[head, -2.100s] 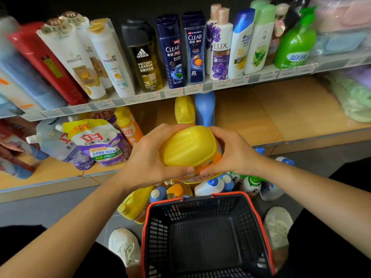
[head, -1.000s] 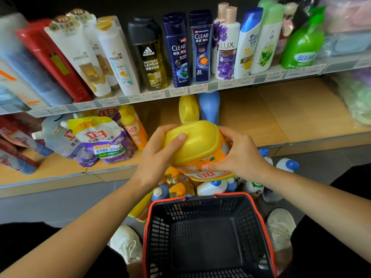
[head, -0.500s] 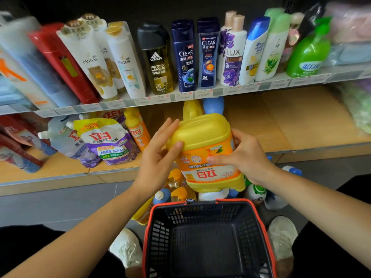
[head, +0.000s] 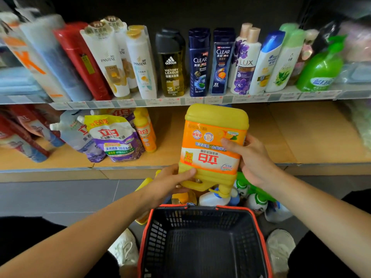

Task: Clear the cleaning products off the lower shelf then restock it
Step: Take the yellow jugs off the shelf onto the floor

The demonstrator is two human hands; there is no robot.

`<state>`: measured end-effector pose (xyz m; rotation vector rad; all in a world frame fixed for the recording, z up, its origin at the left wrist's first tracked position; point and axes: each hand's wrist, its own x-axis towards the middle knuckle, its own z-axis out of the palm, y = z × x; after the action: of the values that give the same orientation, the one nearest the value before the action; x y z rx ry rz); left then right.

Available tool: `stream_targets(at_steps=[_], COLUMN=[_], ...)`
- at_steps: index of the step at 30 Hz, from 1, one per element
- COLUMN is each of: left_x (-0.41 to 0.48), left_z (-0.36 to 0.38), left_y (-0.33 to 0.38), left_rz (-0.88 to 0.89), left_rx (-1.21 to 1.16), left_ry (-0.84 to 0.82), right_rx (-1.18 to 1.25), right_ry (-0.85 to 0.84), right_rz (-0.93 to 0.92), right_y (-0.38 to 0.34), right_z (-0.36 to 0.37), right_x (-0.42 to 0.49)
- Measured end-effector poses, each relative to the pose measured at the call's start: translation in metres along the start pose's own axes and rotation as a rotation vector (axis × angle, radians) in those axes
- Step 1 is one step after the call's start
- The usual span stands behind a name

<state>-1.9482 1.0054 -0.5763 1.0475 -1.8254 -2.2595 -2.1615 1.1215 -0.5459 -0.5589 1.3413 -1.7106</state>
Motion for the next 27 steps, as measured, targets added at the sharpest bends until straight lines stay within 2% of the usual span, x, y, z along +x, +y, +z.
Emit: stream_targets(at_steps=[4, 8, 11, 14, 17, 20, 23, 27], left_x=[0.001, 0.0, 0.001, 0.006, 0.009, 0.015, 0.023, 0.035], left_z=[-0.008, -0.025, -0.035, -0.044, -0.048, -0.055, -0.063, -0.065], left_y=[0.009, 0.031, 0.053, 0.073, 0.087, 0.094, 0.098, 0.09], left_rz=[0.046, 0.21, 0.363, 0.504, 0.587, 0.595, 0.569, 0.555], left_rx=[-0.145, -0.15, -0.038, 0.161, 0.417, 0.639, 0.764, 0.878], left_ry=[0.082, 0.283, 0.405, 0.458, 0.453, 0.424, 0.37, 0.288], right_rx=[0.005, -0.006, 0.03, -0.028, -0.289, -0.583, -0.864, -1.022], right_ry=[-0.083, -0.126, -0.07, -0.075, -0.073, -0.048, -0.207, -0.329], right_rz=[0.047, 0.11, 0.118, 0.164, 0.127, -0.117, -0.305, -0.291], right_y=[-0.001, -0.005, 0.004, 0.015, 0.029, 0.035, 0.031, 0.04], right_z=[-0.004, -0.014, -0.016, -0.014, -0.009, -0.003, 0.007, 0.03], right_x=[0.011, 0.026, 0.038, 0.048, 0.054, 0.066, 0.077, 0.087])
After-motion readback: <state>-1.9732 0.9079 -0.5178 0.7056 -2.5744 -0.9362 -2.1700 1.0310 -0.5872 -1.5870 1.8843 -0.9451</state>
